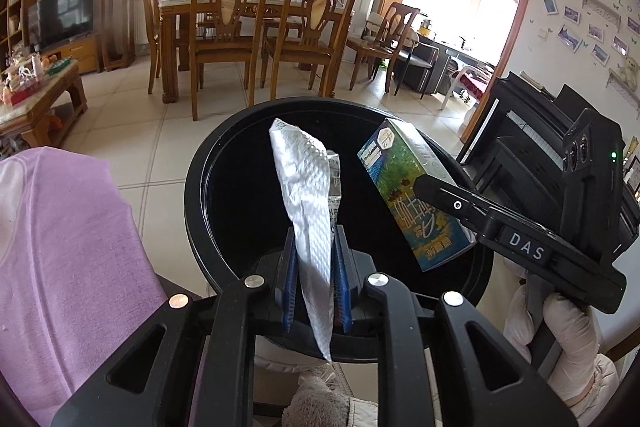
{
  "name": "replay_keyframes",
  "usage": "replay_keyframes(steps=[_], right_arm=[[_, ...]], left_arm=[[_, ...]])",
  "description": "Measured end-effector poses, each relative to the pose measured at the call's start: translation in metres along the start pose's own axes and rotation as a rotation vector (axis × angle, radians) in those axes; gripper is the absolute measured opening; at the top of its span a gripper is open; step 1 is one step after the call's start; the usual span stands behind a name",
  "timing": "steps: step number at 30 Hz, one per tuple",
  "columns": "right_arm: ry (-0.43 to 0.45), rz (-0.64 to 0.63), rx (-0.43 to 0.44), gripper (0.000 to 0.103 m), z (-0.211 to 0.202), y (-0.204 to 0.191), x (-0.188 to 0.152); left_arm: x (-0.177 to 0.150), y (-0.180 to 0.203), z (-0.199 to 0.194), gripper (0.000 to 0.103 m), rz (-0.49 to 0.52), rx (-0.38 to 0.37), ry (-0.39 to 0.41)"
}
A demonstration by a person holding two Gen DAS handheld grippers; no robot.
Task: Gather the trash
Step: 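Move both items over the black bin and open both tools to release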
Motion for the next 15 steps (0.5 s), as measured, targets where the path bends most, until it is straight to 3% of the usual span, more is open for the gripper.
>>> replay_keyframes(steps=[3, 5, 7, 11, 12, 14, 15], right_arm=[[-0.002, 0.004, -0.006, 0.046, -0.001, 0.000, -0.001], [0.000, 0.006, -0.005, 0.062, -0.003, 0.000, -0.001], [0.007, 0.004, -0.002, 0.067, -0.006, -0.003, 0.000], [0.011, -0.013, -0.005, 0.067, -0.009, -0.012, 0.002], [0.011, -0.017, -0.004, 0.067, -0.009, -0.015, 0.002], [0.009, -0.030, -0.003, 0.067, -0.009, -0.024, 0.003], [0.008, -0.039, 0.001, 0.067, -0.008, -0.031, 0.003]], left_arm=[[-0.001, 0.002, -0.003, 0.019, 0.014, 0.004, 0.005], [-0.001, 0.002, -0.005, 0.019, 0.016, 0.011, 0.008], [-0.002, -0.001, -0.008, 0.019, 0.012, 0.010, 0.012], [-0.001, -0.006, -0.018, 0.022, 0.005, 0.013, 0.032], [-0.001, -0.008, -0.021, 0.027, 0.001, 0.013, 0.035], [-0.002, -0.013, -0.031, 0.060, -0.011, 0.020, 0.056], [-0.003, -0.018, -0.039, 0.065, -0.018, 0.029, 0.080]])
Point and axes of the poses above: each gripper's, at about its wrist camera, not at the fingertips, and z roughly the way its jaws point, y to its right, x to its top, the point moved 4 cm from there along z, roughly the way its jaws point, and after that the axes turned 9 degrees about x, right-handed, at the moved point
